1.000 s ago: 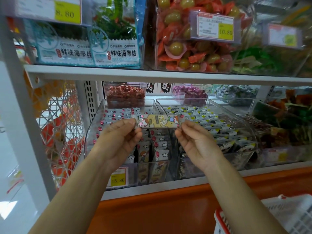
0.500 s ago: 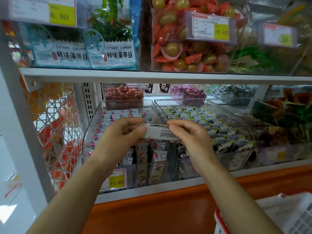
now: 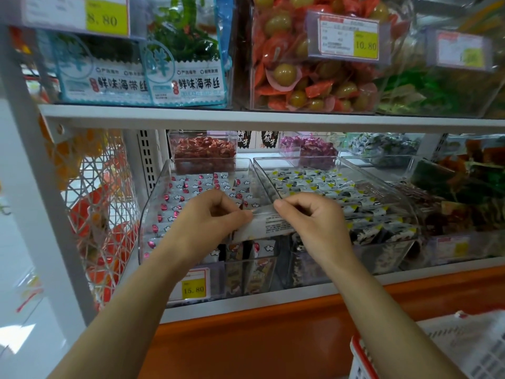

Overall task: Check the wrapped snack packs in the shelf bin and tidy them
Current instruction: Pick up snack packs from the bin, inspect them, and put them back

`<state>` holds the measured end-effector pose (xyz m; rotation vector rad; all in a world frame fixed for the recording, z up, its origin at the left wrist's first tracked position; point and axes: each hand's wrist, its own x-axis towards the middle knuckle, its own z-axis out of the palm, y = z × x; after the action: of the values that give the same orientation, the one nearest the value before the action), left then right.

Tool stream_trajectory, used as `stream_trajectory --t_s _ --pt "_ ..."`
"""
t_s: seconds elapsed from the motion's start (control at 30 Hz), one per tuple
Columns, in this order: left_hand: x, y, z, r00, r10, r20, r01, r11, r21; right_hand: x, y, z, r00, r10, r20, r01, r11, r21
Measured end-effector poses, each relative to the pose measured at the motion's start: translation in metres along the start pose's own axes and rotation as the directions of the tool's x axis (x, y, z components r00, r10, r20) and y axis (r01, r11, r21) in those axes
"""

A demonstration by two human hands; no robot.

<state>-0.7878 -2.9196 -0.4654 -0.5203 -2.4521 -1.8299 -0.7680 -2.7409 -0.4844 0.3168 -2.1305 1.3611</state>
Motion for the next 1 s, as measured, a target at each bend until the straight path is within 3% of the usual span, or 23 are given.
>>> stream_trajectory --t_s 0.23,0.37,0.47,0.57,0.63,0.73,0.87,0.93,1.0 --pt "-0.002 0.002 -0.013 0.999 0.013 0.049 -0.016 0.998 0.065 0.0 -0.002 -0.001 0.996 0.032 0.082 -0.036 0.998 0.049" --pt "-0.002 0.002 -0.011 0.997 0.029 0.077 -0.035 0.996 0.078 -0.001 0.001 0.003 1.0 0.005 -0.005 -0.005 1.0 -0.022" --pt "-0.002 -0.002 -0.008 0.991 0.044 0.128 -0.071 0.973 0.218 -0.001 0.003 0.004 0.997 0.021 -0.071 -0.022 1.0 -0.015" --pt "0.0 -0.001 -0.007 0.997 0.073 0.014 -0.074 0.987 0.14 -0.001 0.0 0.003 0.99 0.12 0.076 -0.134 0.962 0.238" --pt "0.002 0.001 -0.006 0.998 0.059 -0.026 -0.059 0.998 0.017 0.0 0.002 0.003 0.974 0.135 0.182 -0.169 0.968 0.186" --pt "0.006 0.0 -0.005 0.995 0.097 -0.029 -0.093 0.988 0.12 0.007 0.002 0.002 0.991 0.13 0.043 -0.134 0.987 0.092" --pt "0.025 -0.008 -0.019 0.948 0.189 -0.256 -0.085 0.926 0.369 0.018 0.012 -0.011 0.921 0.288 -0.262 -0.225 0.943 0.244" --pt "0.038 -0.013 -0.021 0.959 0.196 -0.205 -0.075 0.871 0.486 0.021 0.016 -0.014 0.895 0.319 -0.312 -0.24 0.933 0.267" --pt "0.053 -0.02 -0.014 0.99 0.13 -0.047 -0.078 0.806 0.587 0.024 0.019 -0.013 0.882 0.332 -0.334 -0.23 0.923 0.31"
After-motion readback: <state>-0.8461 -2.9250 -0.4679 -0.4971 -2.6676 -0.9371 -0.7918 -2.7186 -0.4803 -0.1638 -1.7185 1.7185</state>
